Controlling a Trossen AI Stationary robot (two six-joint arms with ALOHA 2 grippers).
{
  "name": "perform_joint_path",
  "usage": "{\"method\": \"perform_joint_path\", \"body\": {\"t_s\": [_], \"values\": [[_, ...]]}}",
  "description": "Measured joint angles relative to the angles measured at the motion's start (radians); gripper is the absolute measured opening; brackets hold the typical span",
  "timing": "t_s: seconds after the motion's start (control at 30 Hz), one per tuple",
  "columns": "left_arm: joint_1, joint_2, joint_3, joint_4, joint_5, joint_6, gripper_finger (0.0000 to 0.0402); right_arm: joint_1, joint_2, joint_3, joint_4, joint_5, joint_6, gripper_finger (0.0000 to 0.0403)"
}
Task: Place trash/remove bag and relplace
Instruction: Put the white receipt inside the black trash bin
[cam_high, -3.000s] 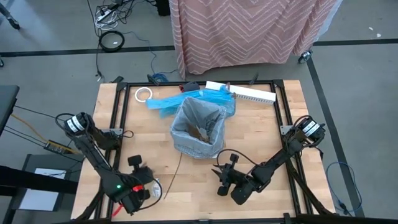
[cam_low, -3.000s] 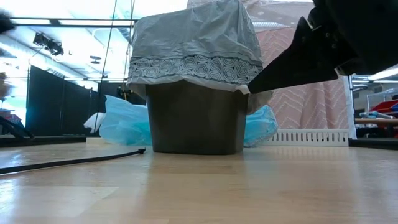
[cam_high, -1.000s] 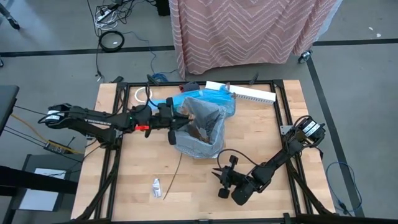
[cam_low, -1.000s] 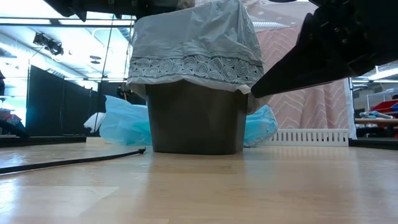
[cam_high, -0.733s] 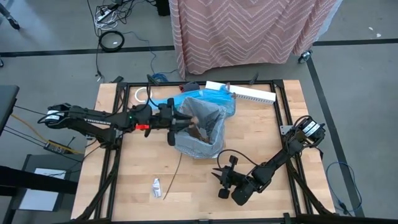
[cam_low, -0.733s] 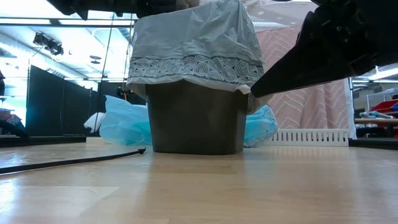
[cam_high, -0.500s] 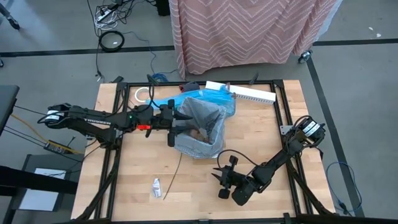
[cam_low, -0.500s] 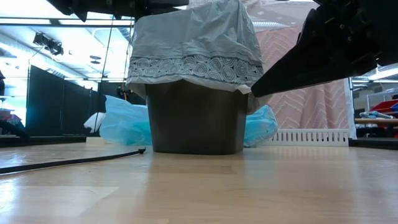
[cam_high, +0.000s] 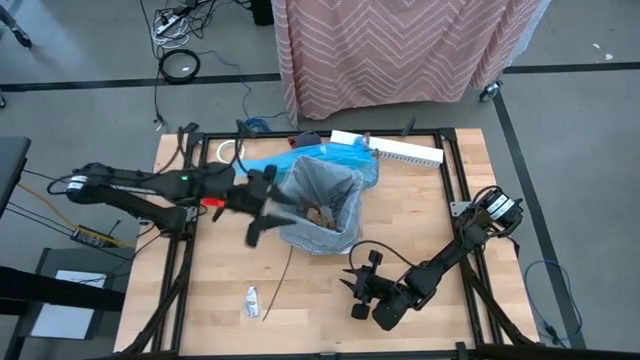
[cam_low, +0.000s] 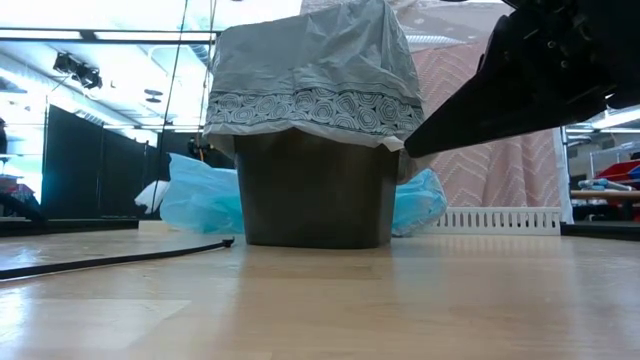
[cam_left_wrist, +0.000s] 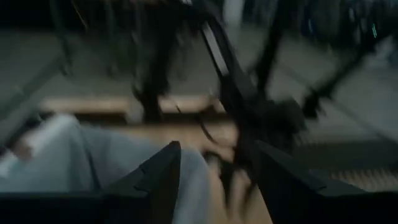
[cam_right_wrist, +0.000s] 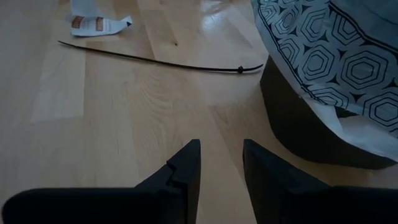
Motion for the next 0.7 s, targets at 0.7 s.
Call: {"method": "perform_joint_path", "body": {"t_s": [0.7], "values": [[-0.799,0.023,-0.378,-0.121,-0.462,-0.755,0.0186,0.001,0.0,0.0,0.003,-0.003,0.022,0.0109]]}}
